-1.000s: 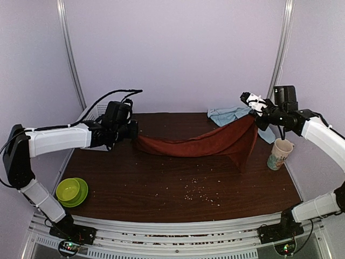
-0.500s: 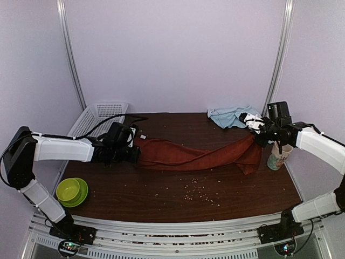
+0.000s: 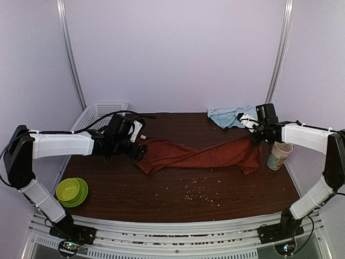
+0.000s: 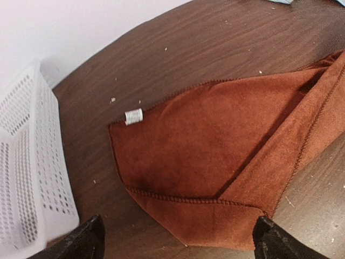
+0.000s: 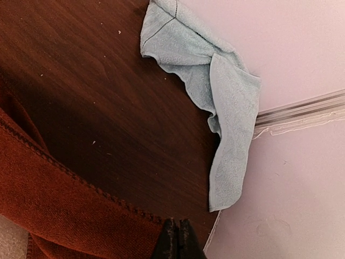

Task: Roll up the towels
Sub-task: Flatten out the towel at the center of the board.

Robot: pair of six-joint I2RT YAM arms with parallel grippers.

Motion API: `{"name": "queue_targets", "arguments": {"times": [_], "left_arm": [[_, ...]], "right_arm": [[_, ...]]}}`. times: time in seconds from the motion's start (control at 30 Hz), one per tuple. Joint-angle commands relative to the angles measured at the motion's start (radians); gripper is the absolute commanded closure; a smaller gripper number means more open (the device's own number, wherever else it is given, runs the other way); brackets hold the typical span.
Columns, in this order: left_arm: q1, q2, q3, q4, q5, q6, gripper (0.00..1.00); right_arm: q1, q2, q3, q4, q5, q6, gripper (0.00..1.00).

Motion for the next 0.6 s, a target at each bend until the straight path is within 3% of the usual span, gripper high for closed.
{"name": "queue_targets", "arguments": {"times": [0.0, 0.2, 0.43, 0.57], "left_arm": [[-0.003, 0.052, 0.070, 0.024, -0.004, 0.318, 0.02], [-0.012, 0.129, 0.161, -0.048, 0.135, 0.738, 0.02], [-0.014, 0.413, 0.503, -0.421, 0.319, 0.840, 0.02], [-0.012, 0.492, 0.583, -0.507, 0.390, 0.855, 0.05]], "right_arm": [[-0.018, 0.014, 0.066, 0.002, 0.007, 0.018, 1.00], [-0.028, 0.023, 0.090, -0.024, -0.043, 0.002, 1.00], [-0.029, 0.016, 0.101, -0.035, -0.074, 0.019, 1.00], [-0.029, 0.010, 0.105, -0.039, -0.079, 0.023, 1.00]]}}
